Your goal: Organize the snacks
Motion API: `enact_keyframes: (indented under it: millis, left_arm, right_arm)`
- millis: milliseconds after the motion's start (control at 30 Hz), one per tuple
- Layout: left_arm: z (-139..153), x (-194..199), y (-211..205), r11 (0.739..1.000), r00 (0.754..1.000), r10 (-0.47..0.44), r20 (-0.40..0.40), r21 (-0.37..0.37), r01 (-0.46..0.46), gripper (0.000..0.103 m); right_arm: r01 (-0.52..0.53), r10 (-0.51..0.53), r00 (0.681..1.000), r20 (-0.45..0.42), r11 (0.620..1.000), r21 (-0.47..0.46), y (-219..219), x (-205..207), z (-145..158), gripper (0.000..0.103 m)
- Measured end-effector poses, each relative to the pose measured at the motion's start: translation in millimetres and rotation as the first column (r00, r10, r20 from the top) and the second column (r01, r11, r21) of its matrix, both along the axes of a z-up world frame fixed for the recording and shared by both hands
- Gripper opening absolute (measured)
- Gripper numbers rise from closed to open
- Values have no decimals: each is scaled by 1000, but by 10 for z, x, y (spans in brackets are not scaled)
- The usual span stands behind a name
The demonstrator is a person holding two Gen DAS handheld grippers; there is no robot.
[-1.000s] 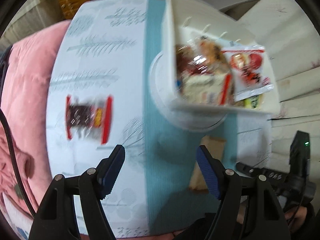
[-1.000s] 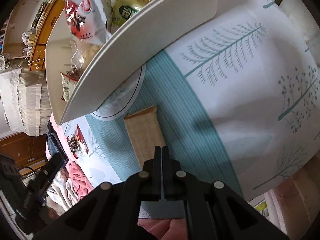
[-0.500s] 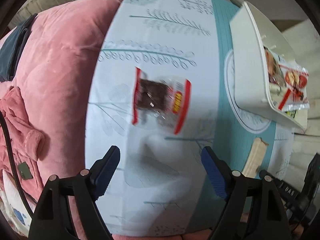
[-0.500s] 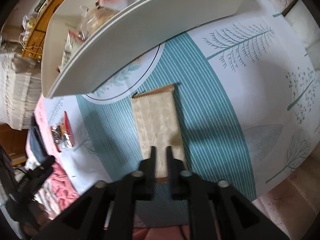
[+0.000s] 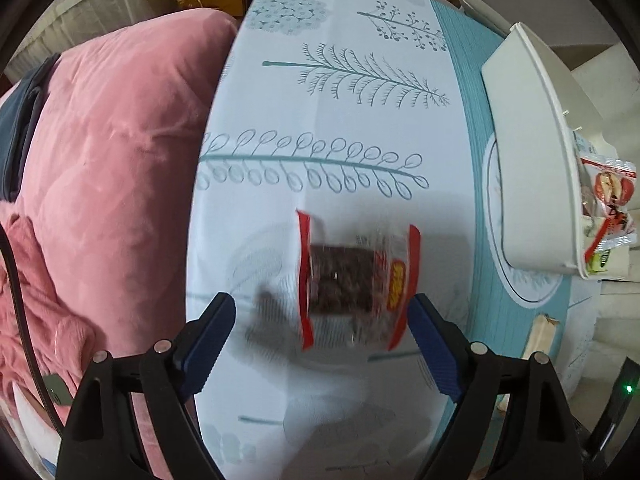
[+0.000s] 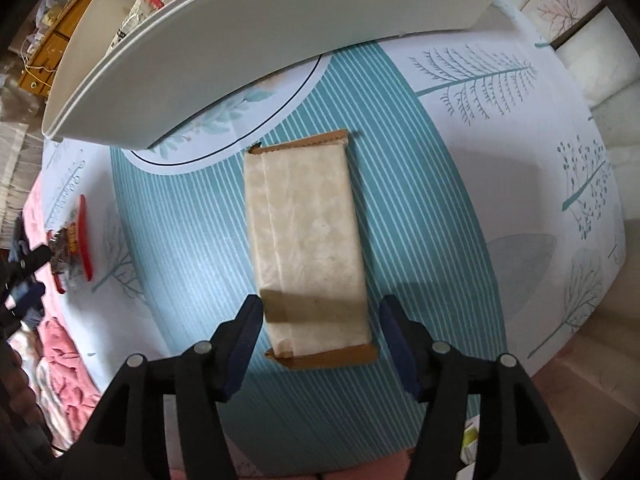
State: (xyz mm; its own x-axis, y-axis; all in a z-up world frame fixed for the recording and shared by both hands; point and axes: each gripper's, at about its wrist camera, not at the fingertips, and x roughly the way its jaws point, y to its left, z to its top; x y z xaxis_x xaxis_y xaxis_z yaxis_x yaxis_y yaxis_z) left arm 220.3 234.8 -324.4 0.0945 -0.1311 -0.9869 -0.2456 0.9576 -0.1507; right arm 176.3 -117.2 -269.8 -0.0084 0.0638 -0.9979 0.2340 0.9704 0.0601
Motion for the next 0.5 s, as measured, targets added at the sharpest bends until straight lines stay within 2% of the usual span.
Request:
enact_keyframes:
  millis: [267,367,433,500]
  left_arm:
    - [-165,169,-80,999,999,-32,-23,4,32,87]
    - [-209,166,-78,999,999,-38,-35,5,38,75]
    - [-222,144,-69,999,999,-35,-29,-6,34,73]
    - [-207,131,-87,999,999,-47,-17,3,47,62]
  right_arm:
    - [-77,81,995,57,995,-70,314,-41,-68,61]
    - [-112,121,990,78,988,-106,438,-39,-69,60]
    - [-121,130,988,85,987,-107,473,-37,-68,58]
    - [-135,145,986,87,985,-104,508,-46,-68,55]
